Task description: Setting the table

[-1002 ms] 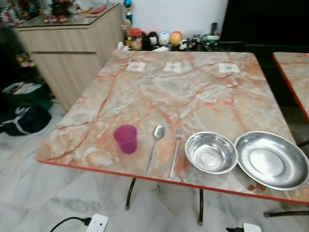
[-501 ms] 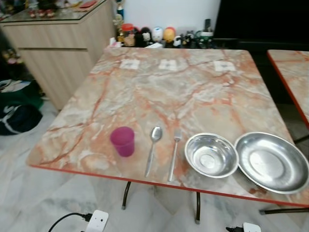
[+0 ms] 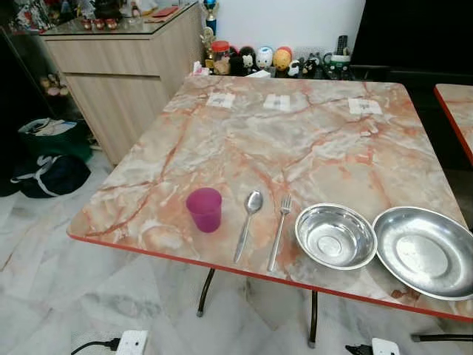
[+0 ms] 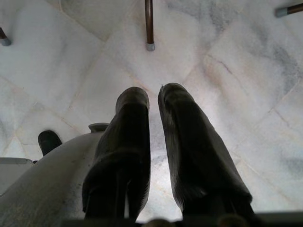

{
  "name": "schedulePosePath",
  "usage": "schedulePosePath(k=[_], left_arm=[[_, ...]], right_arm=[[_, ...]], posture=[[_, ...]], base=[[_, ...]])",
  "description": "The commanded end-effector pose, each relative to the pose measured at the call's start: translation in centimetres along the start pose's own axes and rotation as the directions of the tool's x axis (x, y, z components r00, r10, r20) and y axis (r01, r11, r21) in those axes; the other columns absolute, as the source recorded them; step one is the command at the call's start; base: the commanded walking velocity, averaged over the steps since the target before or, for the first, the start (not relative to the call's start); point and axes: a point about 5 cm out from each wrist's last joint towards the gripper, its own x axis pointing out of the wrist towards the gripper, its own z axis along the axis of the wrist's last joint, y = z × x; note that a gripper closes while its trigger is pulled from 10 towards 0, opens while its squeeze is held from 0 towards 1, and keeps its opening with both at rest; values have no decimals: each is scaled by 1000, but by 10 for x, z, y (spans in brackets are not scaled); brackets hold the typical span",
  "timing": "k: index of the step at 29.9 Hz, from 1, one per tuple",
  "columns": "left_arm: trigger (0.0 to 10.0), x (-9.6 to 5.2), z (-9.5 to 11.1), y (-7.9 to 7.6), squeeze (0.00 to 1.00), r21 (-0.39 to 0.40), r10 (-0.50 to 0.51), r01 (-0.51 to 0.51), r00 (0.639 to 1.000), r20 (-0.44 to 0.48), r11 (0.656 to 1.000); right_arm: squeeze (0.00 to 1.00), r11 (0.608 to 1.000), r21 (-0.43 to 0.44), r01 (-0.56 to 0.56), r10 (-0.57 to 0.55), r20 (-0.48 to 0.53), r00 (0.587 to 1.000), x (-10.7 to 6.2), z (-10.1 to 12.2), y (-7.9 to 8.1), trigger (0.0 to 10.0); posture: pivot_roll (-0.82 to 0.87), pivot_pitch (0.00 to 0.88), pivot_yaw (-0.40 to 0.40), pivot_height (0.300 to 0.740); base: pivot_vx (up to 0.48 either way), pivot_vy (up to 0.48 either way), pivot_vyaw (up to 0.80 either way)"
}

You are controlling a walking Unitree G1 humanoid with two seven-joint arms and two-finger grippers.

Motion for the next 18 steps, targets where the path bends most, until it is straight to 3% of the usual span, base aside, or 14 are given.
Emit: schedulePosePath(k=[1, 18], left_arm=[[10000, -2, -9, 3, 0, -6, 3, -3, 999, -39, 1000], [10000, -2, -9, 3, 0, -6, 3, -3, 999, -39, 1000]], right_arm=[[0, 1000, -11, 4, -4, 1, 1000, 0, 0, -1, 10000], [0, 1000, -11, 4, -4, 1, 1000, 0, 0, -1, 10000]], posture=[[-149, 0, 55, 740], [-149, 0, 55, 740]], base=[[0, 0, 0], [0, 0, 0]])
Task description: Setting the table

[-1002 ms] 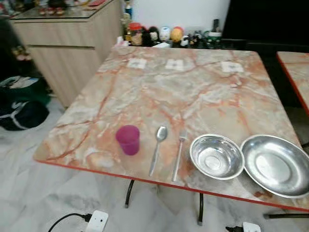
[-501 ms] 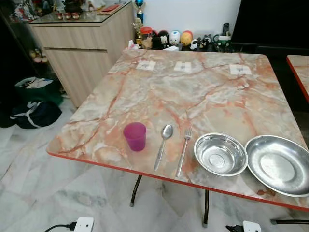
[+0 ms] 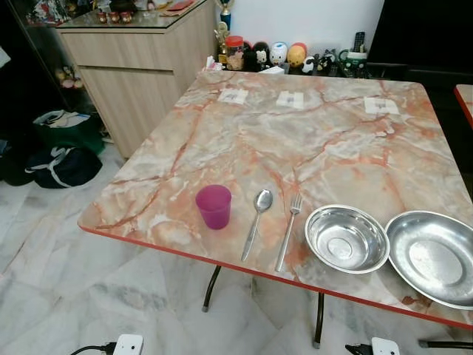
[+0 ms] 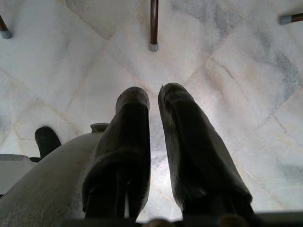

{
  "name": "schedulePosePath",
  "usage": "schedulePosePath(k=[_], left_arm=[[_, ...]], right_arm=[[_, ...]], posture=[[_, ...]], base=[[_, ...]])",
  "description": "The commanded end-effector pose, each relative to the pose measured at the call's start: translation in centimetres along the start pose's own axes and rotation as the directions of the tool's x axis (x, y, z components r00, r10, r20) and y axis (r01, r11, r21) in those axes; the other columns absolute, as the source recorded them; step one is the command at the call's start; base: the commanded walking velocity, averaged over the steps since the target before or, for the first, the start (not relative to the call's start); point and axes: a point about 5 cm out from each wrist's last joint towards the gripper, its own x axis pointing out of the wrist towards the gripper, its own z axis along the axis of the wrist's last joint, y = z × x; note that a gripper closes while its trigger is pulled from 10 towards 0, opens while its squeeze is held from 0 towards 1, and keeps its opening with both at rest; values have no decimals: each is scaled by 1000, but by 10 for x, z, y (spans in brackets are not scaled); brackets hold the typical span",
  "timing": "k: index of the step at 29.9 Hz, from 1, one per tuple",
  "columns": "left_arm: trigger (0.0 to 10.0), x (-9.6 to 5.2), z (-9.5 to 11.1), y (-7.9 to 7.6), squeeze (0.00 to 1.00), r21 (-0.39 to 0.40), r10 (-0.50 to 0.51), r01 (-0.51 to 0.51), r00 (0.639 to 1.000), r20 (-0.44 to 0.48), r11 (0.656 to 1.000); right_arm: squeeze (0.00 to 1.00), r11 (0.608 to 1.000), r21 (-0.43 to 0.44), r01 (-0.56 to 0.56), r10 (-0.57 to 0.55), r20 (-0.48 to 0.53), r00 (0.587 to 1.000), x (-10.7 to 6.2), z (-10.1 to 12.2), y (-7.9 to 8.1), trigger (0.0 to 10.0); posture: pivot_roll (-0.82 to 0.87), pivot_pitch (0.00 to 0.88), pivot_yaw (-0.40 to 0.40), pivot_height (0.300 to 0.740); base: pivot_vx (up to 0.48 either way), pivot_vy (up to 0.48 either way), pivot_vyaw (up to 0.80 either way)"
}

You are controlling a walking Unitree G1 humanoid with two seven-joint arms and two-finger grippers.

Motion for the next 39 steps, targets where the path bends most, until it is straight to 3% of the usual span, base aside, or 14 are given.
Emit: schedulePosePath(k=[1, 12, 13, 15, 39], left_arm=[[10000, -1, -6, 3, 0, -3, 4, -4, 1000, -31, 1000], [10000, -1, -6, 3, 0, -3, 4, -4, 1000, -31, 1000], [10000, -2, -10, 4, 0, -17, 9, -10, 999, -38, 1000], [10000, -3, -14, 4, 0, -29, 16, -18, 999, -45, 999], [10000, -5, -22, 4, 0, -29, 18, -19, 998, -54, 999]], right_arm=[[0, 1000, -3, 4, -4, 0, 1000, 0, 0, -1, 10000], [0, 1000, -3, 4, -4, 0, 1000, 0, 0, -1, 10000], [0, 999, -28, -42, 44, 60, 997, 4, 12, 15, 10000], [0, 995, -59, -78, 84, 103, 991, 5, 19, 26, 10000], [0, 995, -62, -76, 82, 97, 992, 6, 19, 27, 10000]], posture=[[-149, 0, 55, 740], [-149, 0, 55, 740], [-109, 0, 30, 740], [-107, 0, 30, 740], [-103, 0, 33, 740]], base=[[0, 0, 0], [0, 0, 0], [0, 0, 0], [0, 0, 0], [0, 0, 0]])
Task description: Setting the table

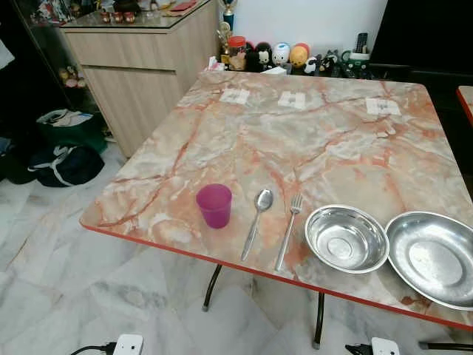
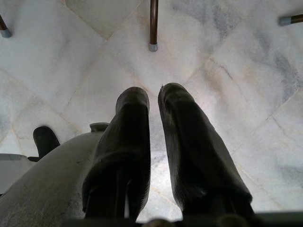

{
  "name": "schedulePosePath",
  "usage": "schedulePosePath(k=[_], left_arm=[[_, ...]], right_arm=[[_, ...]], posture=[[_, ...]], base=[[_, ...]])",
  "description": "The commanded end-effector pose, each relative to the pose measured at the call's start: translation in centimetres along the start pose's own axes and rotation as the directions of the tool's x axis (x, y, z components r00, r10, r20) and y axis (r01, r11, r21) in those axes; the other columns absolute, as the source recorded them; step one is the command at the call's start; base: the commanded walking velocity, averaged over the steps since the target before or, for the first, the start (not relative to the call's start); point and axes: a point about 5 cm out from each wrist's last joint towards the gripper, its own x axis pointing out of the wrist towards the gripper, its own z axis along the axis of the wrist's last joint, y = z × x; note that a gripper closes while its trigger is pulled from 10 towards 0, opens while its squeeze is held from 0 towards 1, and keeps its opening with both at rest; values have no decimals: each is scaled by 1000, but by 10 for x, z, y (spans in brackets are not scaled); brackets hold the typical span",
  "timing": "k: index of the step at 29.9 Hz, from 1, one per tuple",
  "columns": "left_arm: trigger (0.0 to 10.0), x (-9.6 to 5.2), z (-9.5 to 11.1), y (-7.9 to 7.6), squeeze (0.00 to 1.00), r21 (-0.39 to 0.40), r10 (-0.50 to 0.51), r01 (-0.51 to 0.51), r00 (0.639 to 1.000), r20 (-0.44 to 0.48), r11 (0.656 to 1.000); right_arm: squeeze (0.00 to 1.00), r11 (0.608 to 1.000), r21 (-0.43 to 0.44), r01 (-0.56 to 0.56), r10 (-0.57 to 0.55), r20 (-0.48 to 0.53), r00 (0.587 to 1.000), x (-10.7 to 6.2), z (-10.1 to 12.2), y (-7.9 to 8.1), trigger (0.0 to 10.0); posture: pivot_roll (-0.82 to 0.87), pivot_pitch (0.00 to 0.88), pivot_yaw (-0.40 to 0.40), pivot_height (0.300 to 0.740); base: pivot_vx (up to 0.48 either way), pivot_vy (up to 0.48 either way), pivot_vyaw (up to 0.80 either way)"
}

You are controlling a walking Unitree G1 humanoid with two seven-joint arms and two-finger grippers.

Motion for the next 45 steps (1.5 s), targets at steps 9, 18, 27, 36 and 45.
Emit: schedulePosePath(k=[9, 18, 27, 36, 45], left_arm=[[10000, -4, -22, 0, 0, -27, 11, -13, 998, -55, 1000], [10000, -3, -20, -4, 0, -31, 8, -10, 999, -51, 999], [10000, -4, -21, -1, 0, -27, 11, -12, 999, -53, 1000], [10000, -5, -21, 1, 0, -25, 15, -17, 998, -54, 1000], [10000, -5, -21, 1, 0, -29, 15, -17, 998, -53, 999]], right_arm=[[0, 995, -75, -70, 77, 90, 993, 5, 19, 26, 10000], [0, 995, -67, -73, 79, 94, 992, 5, 19, 25, 10000], [0, 995, -67, -75, 82, 96, 992, 5, 19, 26, 10000], [0, 995, -61, -74, 80, 96, 992, 5, 18, 27, 10000], [0, 996, -56, -71, 76, 93, 993, 5, 18, 26, 10000]], posture=[[-99, 0, 30, 740], [-102, 0, 27, 740], [-102, 0, 32, 740], [-101, 0, 35, 740], [-101, 0, 33, 740]], base=[[0, 0, 0], [0, 0, 0], [0, 0, 0], [0, 0, 0], [0, 0, 0]])
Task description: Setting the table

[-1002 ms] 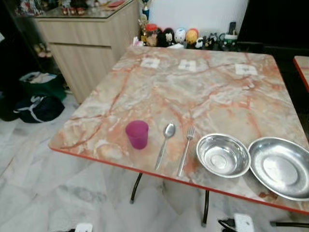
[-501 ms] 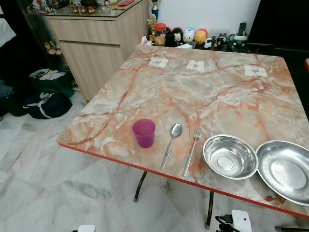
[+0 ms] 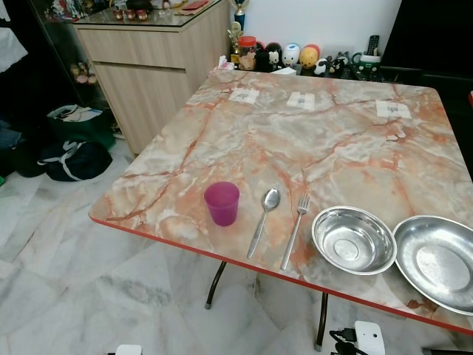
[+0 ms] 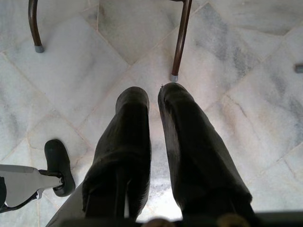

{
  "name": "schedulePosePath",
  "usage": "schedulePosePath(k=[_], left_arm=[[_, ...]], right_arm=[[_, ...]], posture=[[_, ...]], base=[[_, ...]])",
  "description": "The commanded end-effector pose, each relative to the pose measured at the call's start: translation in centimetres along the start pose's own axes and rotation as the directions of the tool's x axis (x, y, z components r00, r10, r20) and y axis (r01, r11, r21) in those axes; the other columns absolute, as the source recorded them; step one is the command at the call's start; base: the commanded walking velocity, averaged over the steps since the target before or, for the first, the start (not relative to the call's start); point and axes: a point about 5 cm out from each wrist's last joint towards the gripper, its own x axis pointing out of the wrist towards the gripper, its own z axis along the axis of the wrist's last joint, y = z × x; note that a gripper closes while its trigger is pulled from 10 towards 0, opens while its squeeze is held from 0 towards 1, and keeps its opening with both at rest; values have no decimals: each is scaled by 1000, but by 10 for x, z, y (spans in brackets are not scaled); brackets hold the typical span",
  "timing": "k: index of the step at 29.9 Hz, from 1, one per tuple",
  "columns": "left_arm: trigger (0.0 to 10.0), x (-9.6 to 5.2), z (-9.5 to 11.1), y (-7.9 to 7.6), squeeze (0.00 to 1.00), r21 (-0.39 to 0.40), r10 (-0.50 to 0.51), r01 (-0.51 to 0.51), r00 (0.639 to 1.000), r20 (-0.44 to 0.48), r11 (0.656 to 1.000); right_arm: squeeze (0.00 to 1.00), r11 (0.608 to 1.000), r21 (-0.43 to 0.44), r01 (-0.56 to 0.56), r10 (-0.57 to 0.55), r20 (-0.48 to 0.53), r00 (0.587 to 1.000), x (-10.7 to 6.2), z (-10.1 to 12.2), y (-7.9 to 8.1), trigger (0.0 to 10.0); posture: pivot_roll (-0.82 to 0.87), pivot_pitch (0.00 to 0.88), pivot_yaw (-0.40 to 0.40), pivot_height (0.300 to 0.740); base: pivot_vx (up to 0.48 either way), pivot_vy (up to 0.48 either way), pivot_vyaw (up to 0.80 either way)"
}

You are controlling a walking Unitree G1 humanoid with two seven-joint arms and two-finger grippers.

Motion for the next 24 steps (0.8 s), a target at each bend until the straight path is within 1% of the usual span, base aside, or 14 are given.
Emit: schedulePosePath(k=[1, 3, 5, 24], left_arm=[[10000, -1, -6, 3, 0, -5, 11, -11, 1000, -18, 1000], [10000, -1, -6, 3, 0, -5, 11, -11, 1000, -19, 1000], [10000, -1, -6, 3, 0, -4, 11, -11, 1000, -20, 1000], [10000, -1, -7, 2, 0, -2, 8, -8, 1000, -21, 1000]], right_arm=[[0, 1000, 14, 6, -6, -2, 1000, -1, -3, 0, 10000], [0, 1000, 15, 6, -6, -5, 1000, -1, -3, 0, 10000], [0, 1000, 10, 6, -6, -12, 1000, -1, -4, -1, 10000], [0, 1000, 3, -3, 3, -28, 1000, -1, -4, -1, 10000]], posture=[[-102, 0, 32, 740], [-102, 0, 32, 740], [-103, 0, 31, 740], [-102, 0, 28, 740]], base=[[0, 0, 0], [0, 0, 0], [0, 0, -406], [0, 0, -752]])
